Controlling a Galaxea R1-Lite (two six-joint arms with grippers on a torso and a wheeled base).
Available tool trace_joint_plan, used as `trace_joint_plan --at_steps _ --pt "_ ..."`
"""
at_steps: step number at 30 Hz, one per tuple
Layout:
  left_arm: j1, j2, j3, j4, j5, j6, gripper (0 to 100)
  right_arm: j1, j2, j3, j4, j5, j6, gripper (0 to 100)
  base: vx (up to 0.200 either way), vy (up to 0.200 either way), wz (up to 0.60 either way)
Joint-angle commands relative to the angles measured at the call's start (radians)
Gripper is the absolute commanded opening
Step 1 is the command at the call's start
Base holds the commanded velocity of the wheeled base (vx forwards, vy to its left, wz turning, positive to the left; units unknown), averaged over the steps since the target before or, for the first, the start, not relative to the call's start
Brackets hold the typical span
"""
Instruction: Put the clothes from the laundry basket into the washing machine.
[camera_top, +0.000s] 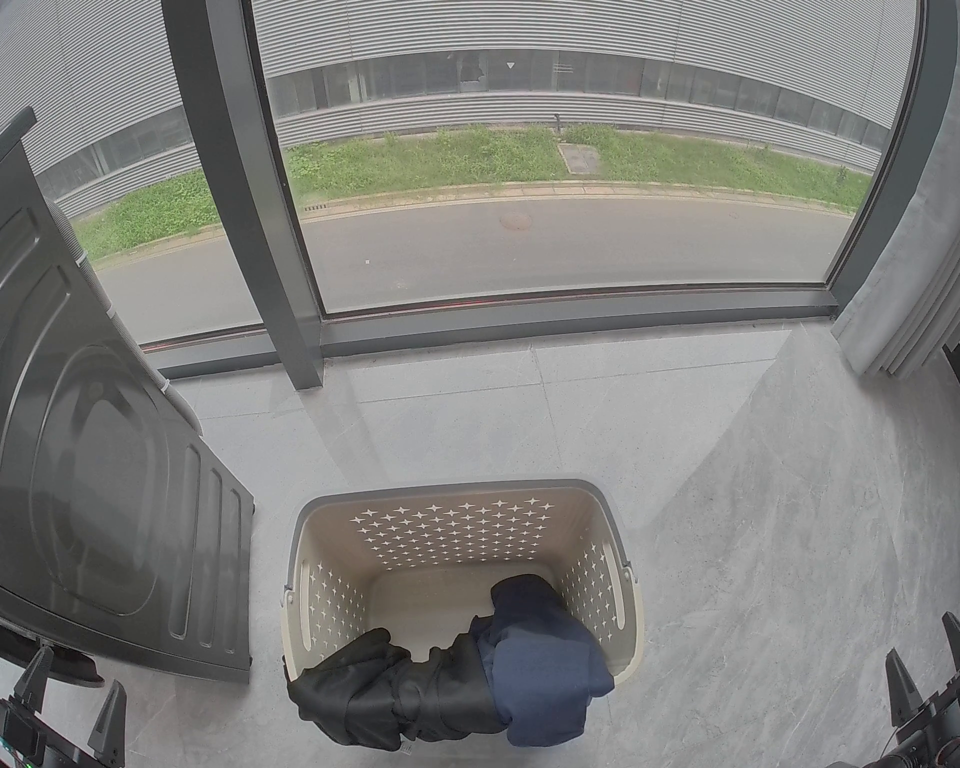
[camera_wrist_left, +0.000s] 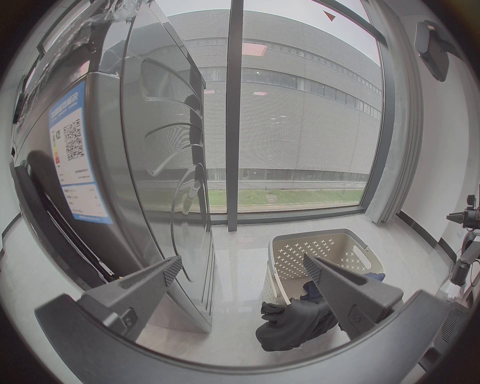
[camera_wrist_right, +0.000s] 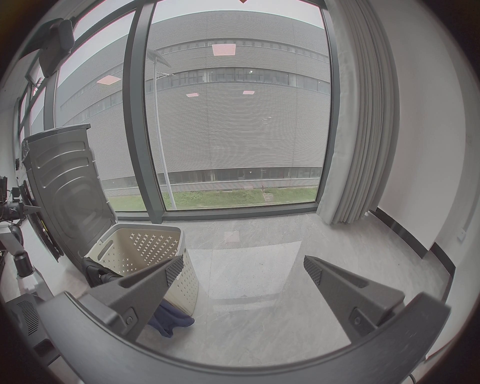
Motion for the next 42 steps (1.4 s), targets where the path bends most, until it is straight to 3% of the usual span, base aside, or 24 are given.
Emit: trace_joint_plan --at_steps 1,20,26,42 --pt "0.001 -0.007 0.015 -0.001 0.000 0.000 100 0.000 -0.005 0.018 0.000 0.000 0.000 100 0.200 0.000 0.00" --pt "0.001 -0.007 0.015 -0.001 0.000 0.000 100 0.000 -0.005 0.018 0.000 0.000 0.000 100 0.074 0.000 0.00" --pt "0.001 -0.007 0.015 -0.001 0.000 0.000 100 0.000 -0.005 0.018 0.000 0.000 0.001 100 0.200 0.000 0.00" --pt "0.001 -0.007 0.015 -0.001 0.000 0.000 100 0.000 -0.005 0.018 0.000 0.000 0.001 100 0.038 0.000 0.00"
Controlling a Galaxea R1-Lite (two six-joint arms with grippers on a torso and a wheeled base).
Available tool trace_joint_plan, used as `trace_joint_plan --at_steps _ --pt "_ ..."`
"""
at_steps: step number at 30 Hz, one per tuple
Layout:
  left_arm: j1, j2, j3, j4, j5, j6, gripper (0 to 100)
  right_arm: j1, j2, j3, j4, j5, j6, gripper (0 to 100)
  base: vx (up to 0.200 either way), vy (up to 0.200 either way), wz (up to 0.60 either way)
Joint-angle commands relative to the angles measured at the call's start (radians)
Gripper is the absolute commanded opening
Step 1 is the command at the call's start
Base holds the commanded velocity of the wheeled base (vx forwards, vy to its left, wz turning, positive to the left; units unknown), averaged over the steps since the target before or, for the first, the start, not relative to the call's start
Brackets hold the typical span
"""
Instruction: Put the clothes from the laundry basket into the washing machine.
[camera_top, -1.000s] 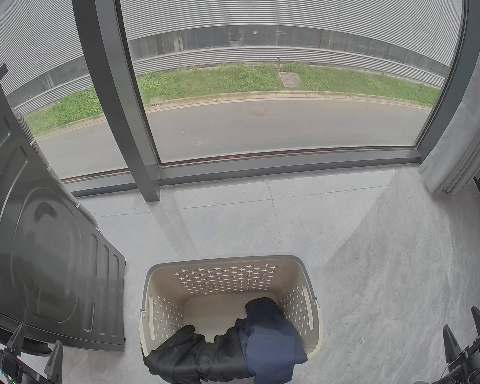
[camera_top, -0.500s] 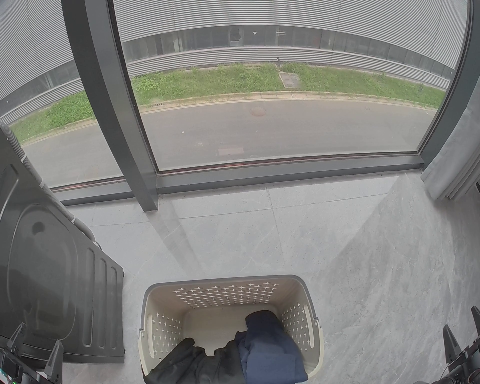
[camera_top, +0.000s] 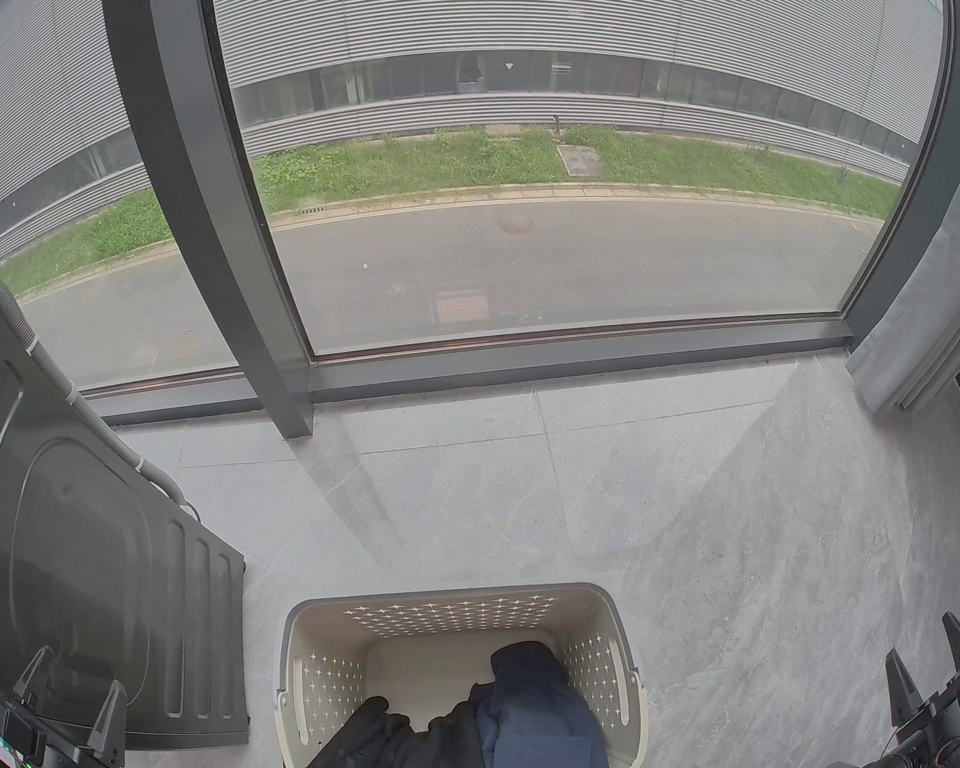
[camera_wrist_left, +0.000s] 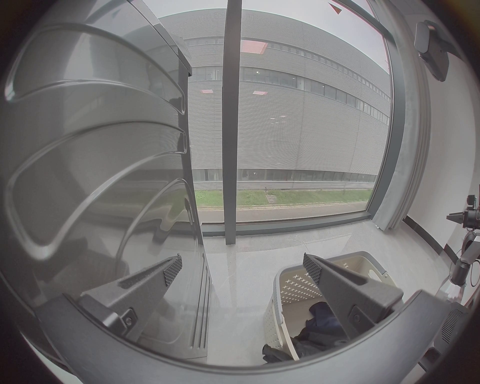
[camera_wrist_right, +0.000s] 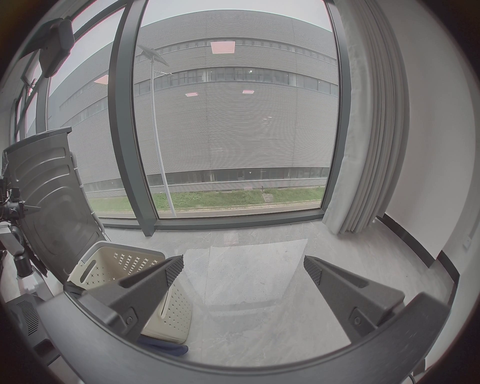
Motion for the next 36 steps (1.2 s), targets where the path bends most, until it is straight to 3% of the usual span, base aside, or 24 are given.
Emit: trace_joint_plan --at_steps 1,36 --pt "0.001 -0.007 0.015 -0.001 0.000 0.000 100 0.000 -0.005 0.018 -0.001 0.000 -0.001 100 0.000 0.000 0.00" --pt "0.001 -0.007 0.015 -0.001 0.000 0.000 100 0.000 -0.005 0.018 -0.001 0.000 -0.001 100 0.017 0.000 0.00"
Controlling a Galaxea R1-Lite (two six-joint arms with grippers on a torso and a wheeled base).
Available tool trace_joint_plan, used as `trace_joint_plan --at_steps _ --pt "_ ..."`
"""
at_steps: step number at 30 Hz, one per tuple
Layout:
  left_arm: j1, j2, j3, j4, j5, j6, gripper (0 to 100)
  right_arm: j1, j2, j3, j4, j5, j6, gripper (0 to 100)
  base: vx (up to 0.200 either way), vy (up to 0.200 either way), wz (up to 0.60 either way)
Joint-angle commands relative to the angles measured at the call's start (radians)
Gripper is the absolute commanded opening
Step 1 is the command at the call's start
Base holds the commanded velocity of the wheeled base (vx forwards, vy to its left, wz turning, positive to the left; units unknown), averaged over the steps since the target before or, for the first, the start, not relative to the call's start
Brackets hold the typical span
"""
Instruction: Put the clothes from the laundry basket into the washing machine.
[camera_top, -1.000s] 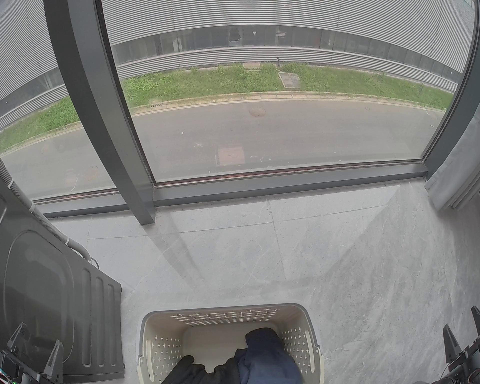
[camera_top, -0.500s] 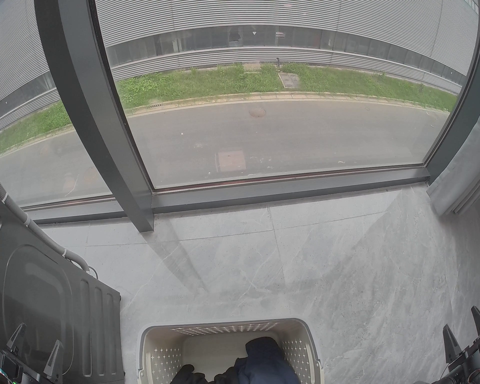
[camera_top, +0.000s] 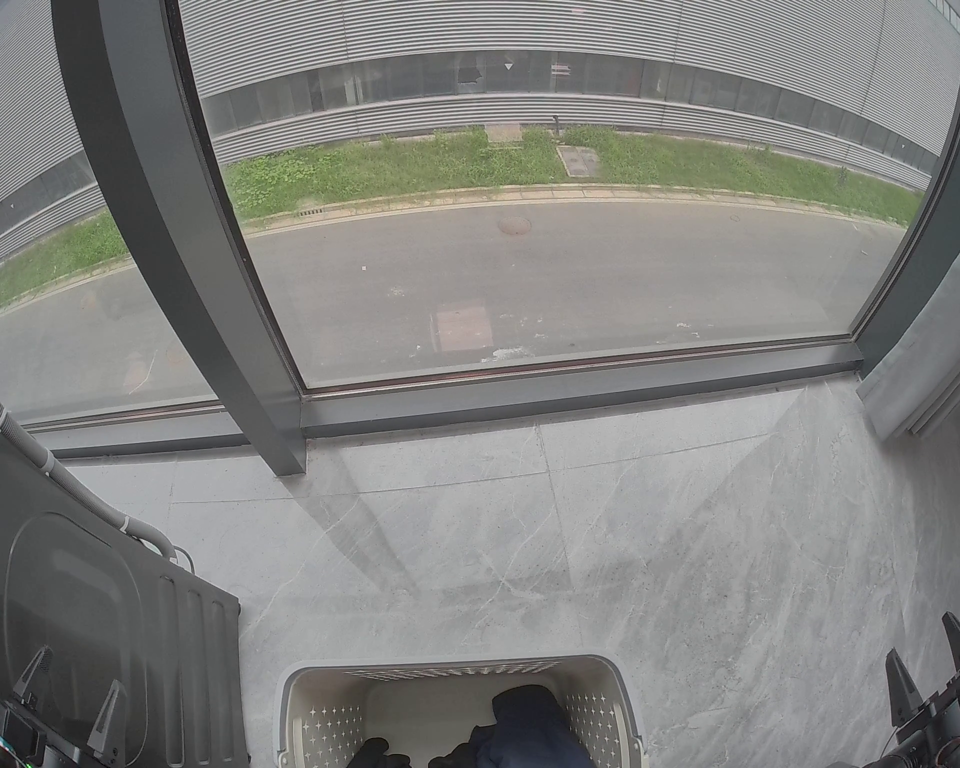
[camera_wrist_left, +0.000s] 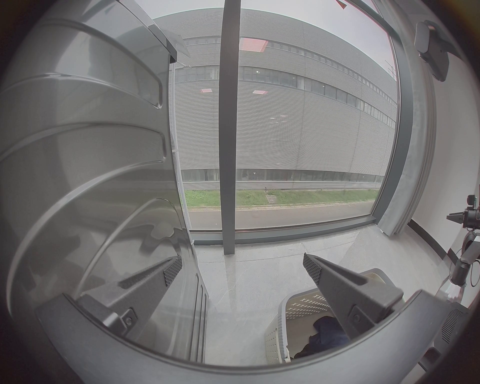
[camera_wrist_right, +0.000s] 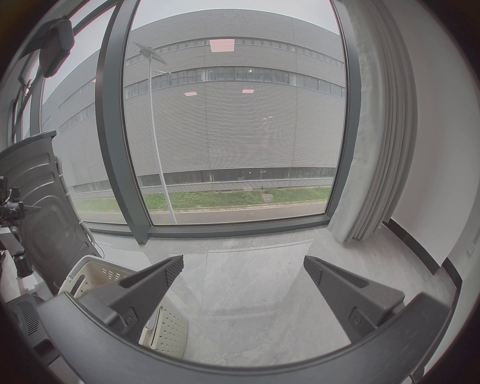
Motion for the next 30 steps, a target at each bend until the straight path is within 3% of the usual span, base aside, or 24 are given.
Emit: trace_joint_plan --at_steps 1,26,30 --pt "0.000 -0.007 0.015 -0.001 0.000 0.000 100 0.000 -0.005 0.018 0.000 0.001 -0.001 100 0.000 0.000 0.00" --pt "0.000 -0.007 0.015 -0.001 0.000 0.000 100 0.000 -0.005 0.018 0.000 0.001 -0.001 100 0.000 0.000 0.00" --pt "0.000 -0.007 0.015 0.001 0.000 0.000 100 0.000 -0.005 0.018 0.000 0.001 -0.001 100 -0.200 0.000 0.00"
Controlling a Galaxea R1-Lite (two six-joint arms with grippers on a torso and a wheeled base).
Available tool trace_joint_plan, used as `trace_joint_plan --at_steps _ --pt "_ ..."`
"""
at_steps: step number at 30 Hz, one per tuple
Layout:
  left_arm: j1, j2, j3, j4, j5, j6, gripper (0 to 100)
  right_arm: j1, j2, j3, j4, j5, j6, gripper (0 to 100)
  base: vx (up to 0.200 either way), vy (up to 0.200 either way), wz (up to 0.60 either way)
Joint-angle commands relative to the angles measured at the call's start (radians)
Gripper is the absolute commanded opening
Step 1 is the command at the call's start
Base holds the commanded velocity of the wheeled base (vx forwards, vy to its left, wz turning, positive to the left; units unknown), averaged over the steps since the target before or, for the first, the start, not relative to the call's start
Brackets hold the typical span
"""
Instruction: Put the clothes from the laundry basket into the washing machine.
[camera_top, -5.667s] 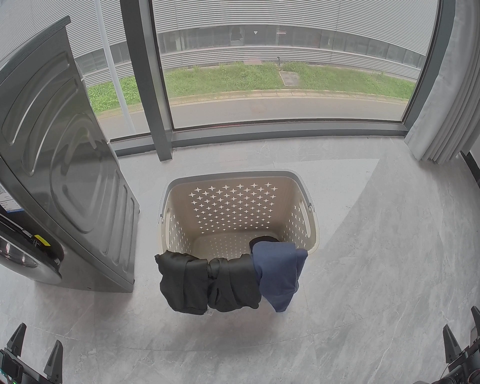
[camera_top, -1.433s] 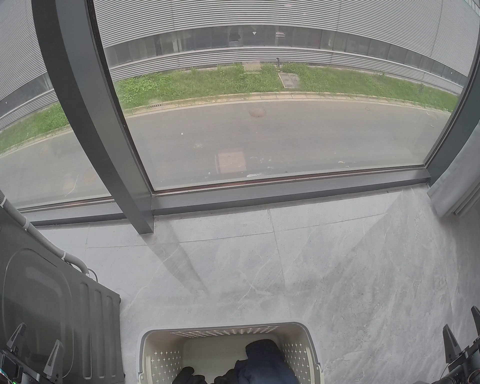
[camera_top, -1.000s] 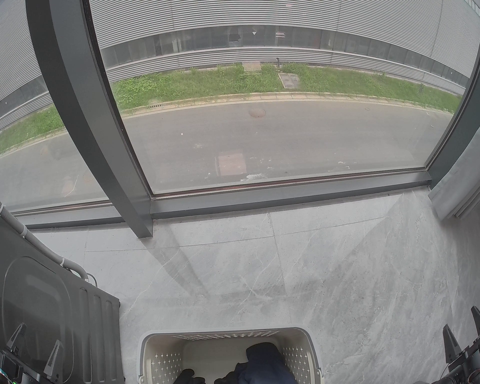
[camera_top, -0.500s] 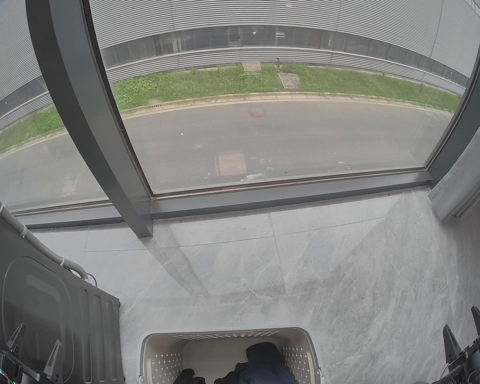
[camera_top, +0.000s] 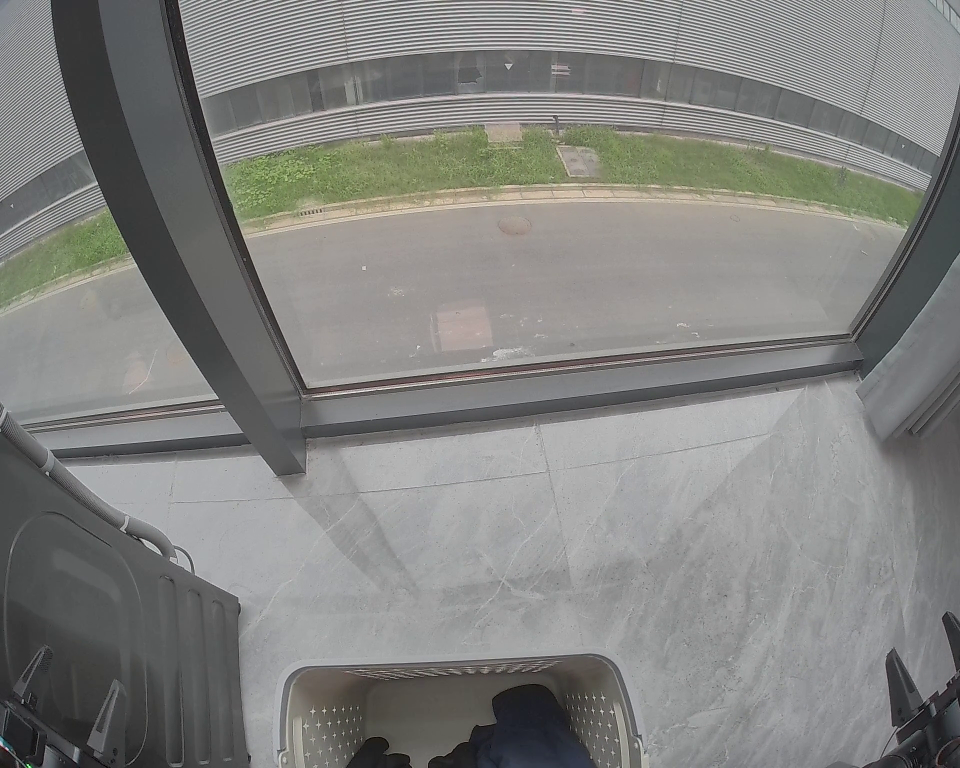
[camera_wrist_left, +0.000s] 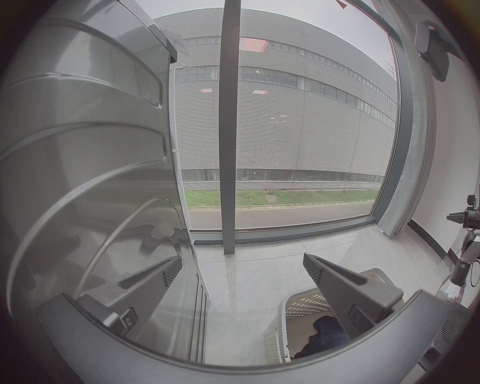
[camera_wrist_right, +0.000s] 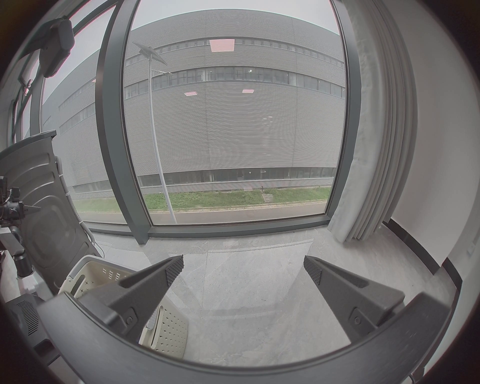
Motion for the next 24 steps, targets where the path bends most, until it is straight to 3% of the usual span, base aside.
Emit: trace_joint_plan --at_steps 1,24 --pt "0.000 -0.007 0.015 -0.001 0.000 0.000 100 -0.001 -0.005 0.018 0.000 0.000 0.001 100 -0.200 0.000 0.00" --pt "0.000 -0.007 0.015 0.001 0.000 -0.002 100 -0.001 -0.007 0.018 -0.002 0.000 0.001 100 -0.200 0.000 0.00"
